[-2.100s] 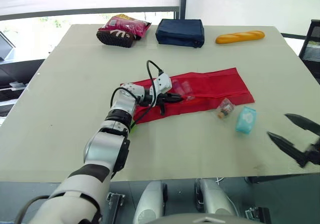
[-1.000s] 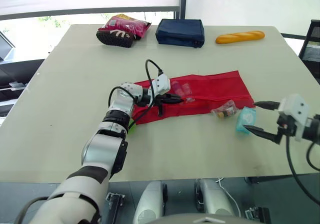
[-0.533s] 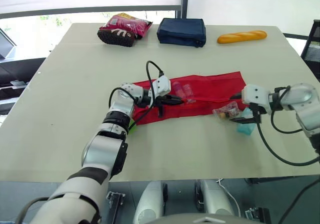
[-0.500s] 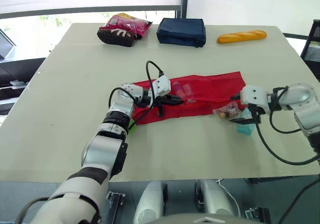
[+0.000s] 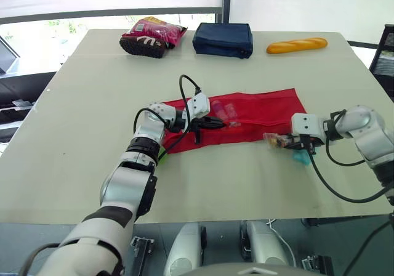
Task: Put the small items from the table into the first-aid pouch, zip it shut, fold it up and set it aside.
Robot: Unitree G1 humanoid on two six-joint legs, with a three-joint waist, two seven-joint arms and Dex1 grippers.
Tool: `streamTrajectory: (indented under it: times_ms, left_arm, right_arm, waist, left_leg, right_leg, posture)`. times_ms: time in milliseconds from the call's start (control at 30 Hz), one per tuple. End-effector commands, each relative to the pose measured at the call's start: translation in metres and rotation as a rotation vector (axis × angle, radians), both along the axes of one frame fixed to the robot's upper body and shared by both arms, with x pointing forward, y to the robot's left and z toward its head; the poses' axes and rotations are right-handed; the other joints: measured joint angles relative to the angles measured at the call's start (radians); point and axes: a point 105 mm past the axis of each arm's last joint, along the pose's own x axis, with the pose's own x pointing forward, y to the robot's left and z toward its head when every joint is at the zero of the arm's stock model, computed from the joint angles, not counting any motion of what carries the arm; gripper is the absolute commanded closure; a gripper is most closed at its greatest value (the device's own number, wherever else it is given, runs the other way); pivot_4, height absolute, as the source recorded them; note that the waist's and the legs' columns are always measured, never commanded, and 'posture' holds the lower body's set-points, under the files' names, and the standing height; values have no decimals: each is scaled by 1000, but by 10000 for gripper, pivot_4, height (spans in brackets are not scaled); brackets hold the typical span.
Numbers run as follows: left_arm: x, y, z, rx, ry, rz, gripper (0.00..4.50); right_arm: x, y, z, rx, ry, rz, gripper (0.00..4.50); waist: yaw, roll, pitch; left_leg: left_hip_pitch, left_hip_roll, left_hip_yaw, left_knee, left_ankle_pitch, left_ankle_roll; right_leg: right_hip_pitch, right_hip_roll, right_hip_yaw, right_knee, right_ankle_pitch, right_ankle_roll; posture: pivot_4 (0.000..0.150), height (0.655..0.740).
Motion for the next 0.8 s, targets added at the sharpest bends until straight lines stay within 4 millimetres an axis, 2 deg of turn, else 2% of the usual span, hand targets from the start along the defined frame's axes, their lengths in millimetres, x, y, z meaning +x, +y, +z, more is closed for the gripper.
streamTrajectory:
  times_ms: [33, 133, 233, 367, 500, 800]
  left_arm:
    - [1, -3, 12, -29, -46, -13, 45000]
    - [1, -4, 13, -41, -47, -13, 45000]
    - [1, -6, 13, -57, -44, -13, 45000]
    - [-1, -9, 13, -80, -35, -20, 45000]
    - [-2, -13, 14, -94, -34, -30, 45000]
    - [-5, -16, 16, -110, -35, -45, 45000]
  right_arm:
    - [-6, 12, 22, 125, -2, -81, 36771]
    - [-9, 25, 27, 209, -21, -142, 36771]
    - [-13, 39, 32, 342, -14, -280, 36771]
    - [-20, 55, 29, 393, 30, -373, 36771]
    - [-20, 58, 19, 349, 68, -490, 36771]
    - [-16, 75, 14, 356, 123, -575, 36771]
  waist:
    - [0, 0, 0]
    - [-1, 0, 0]
    - [0, 0, 0]
    - [0, 0, 0]
    - [1, 0, 0]
    - [-2, 0, 0]
  left_leg:
    - [0, 0, 0, 0, 0, 0]
    - [0, 0, 0, 0, 0, 0]
    - [0, 0, -1, 0, 0, 0]
    - [0, 0, -1, 0, 0, 0]
    - [-1, 0, -1, 0, 0, 0]
    - [-1, 0, -1, 0, 0, 0]
  right_leg:
    - [0, 0, 0, 0, 0, 0]
    - [0, 0, 0, 0, 0, 0]
    - [0, 0, 0, 1, 0, 0]
    - [-1, 0, 0, 1, 0, 0]
    - [-1, -1, 0, 1, 0, 0]
    - [-1, 0, 0, 1, 0, 0]
  posture:
    - [1500, 7134]
    - [1500, 7134]
    - [1500, 7134]
    - [1500, 7134]
    - [1500, 7134]
    - [1500, 7134]
